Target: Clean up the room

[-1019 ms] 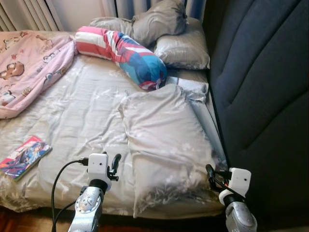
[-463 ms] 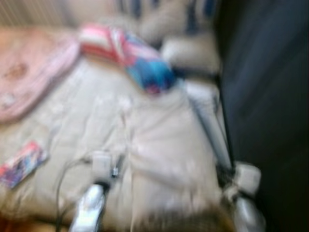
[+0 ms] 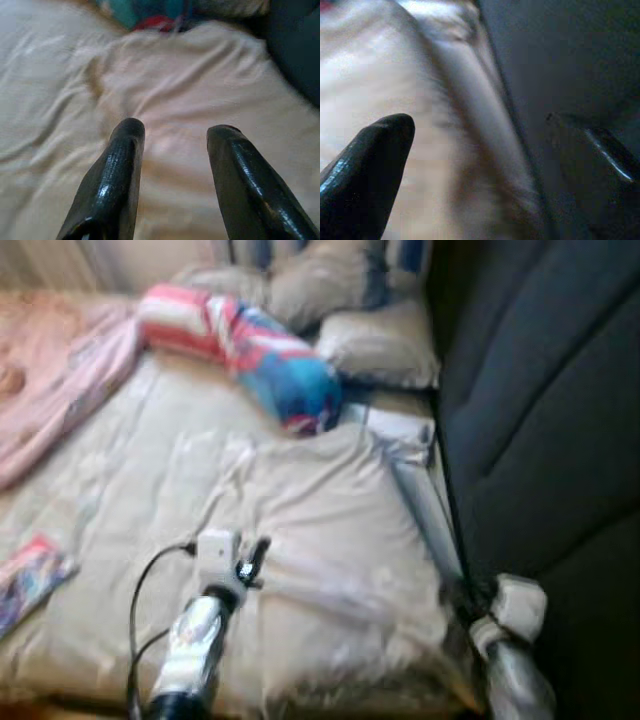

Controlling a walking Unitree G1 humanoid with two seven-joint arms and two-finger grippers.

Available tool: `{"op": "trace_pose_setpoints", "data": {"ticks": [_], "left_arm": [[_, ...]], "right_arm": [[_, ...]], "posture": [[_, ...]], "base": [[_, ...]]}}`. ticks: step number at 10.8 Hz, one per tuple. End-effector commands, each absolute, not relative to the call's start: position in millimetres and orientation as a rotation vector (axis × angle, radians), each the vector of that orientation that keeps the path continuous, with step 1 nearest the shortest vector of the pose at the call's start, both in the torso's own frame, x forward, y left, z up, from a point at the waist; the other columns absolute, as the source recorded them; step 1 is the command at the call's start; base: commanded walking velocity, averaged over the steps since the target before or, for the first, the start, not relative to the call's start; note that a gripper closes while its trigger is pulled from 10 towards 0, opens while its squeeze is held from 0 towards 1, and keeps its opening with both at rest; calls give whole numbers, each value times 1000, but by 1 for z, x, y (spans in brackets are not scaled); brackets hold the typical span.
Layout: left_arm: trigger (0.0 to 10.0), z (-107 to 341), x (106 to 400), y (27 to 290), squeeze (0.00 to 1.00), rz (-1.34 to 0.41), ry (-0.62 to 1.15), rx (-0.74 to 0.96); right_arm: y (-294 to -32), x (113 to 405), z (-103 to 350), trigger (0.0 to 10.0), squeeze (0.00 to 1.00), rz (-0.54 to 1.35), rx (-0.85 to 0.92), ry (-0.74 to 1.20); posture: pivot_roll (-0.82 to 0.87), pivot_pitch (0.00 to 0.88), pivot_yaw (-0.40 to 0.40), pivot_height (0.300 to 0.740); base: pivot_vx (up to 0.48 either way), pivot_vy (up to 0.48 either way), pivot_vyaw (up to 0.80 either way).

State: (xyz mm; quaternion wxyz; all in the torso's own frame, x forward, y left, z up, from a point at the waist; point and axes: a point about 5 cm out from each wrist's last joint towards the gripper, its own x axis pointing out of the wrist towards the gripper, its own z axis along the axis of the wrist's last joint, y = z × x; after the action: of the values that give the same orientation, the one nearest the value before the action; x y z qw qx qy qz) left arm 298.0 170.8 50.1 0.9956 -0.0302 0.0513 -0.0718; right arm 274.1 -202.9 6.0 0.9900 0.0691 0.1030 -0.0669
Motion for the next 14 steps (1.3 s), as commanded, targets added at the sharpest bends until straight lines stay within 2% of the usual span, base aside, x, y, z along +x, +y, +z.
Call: {"op": "trace_pose_setpoints", "data": {"ticks": [1, 3, 7, 9, 10, 11, 14], "left_arm": [[10000, 46, 296, 172, 0, -136, 129, -75], [10000, 51, 300, 173, 0, -89, 91, -50], [10000, 51, 303, 170, 0, -107, 99, -76], [10000, 47, 307, 163, 0, -131, 146, -116], [10000, 51, 317, 153, 1000, -163, 162, -120], [10000, 64, 333, 144, 1000, -158, 155, -159], [10000, 89, 357, 134, 1000, -175, 128, -201]], "right_arm": [[-203, 268, 1, 10000, 0, -140, 146, 222], [-198, 276, 8, 10000, 0, -110, 135, 200], [-194, 285, 15, 10000, 0, -83, 132, 179], [-190, 294, 18, 10000, 0, -71, 122, 211], [-188, 303, 23, 10000, 1000, -35, 96, 227], [-187, 314, 32, 10000, 1000, -19, 87, 232], [-185, 336, 53, 10000, 1000, 11, 60, 233]], "posture": [[56, 150, -18, 740], [46, 147, -20, 740], [55, 144, -18, 740], [43, 169, -11, 740], [50, 186, -11, 740], [55, 206, -10, 740], [45, 285, -9, 740]], "base": [[0, 0, 0], [0, 0, 0], [0, 0, 0], [0, 0, 0], [0, 0, 0], [0, 0, 0], [0, 0, 0]]}}
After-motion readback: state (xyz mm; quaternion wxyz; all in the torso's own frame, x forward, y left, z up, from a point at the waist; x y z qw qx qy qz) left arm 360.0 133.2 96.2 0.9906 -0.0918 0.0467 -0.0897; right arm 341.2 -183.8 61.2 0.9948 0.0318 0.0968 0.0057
